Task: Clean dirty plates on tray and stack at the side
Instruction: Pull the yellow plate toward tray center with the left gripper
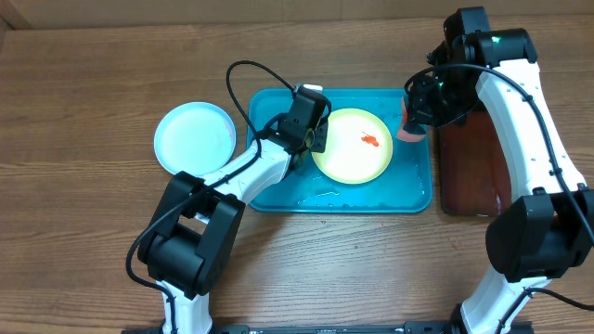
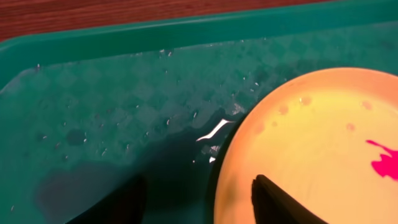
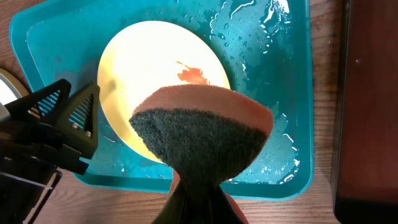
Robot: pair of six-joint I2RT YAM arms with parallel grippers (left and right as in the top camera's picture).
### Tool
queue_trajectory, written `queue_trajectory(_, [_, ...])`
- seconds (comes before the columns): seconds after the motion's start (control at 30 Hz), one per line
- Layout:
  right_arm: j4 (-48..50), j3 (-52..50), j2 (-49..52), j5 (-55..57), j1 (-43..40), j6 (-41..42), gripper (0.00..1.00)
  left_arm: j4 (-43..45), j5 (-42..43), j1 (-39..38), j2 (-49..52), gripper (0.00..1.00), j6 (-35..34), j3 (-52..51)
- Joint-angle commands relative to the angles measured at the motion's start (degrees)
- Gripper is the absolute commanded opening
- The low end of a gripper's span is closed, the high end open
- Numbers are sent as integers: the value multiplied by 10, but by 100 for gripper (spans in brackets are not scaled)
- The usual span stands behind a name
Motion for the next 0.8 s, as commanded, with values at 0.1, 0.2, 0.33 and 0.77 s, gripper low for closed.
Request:
queue_trajectory(0.1, [3,-1,-5,2,2,-4,4,-39,123,4,7,45,-113,12])
queue_trajectory(0.2, [3,-1,-5,2,2,-4,4,-90,150,5,7,44,-248,12])
queue_trajectory(0.33, [4,-1,-5,2,2,-4,4,-129,149,-1,7,44,-316,11])
queue_trajectory(0.77, [3,-1,-5,1,2,-4,4,-134,121,-48,11,38,-422,5])
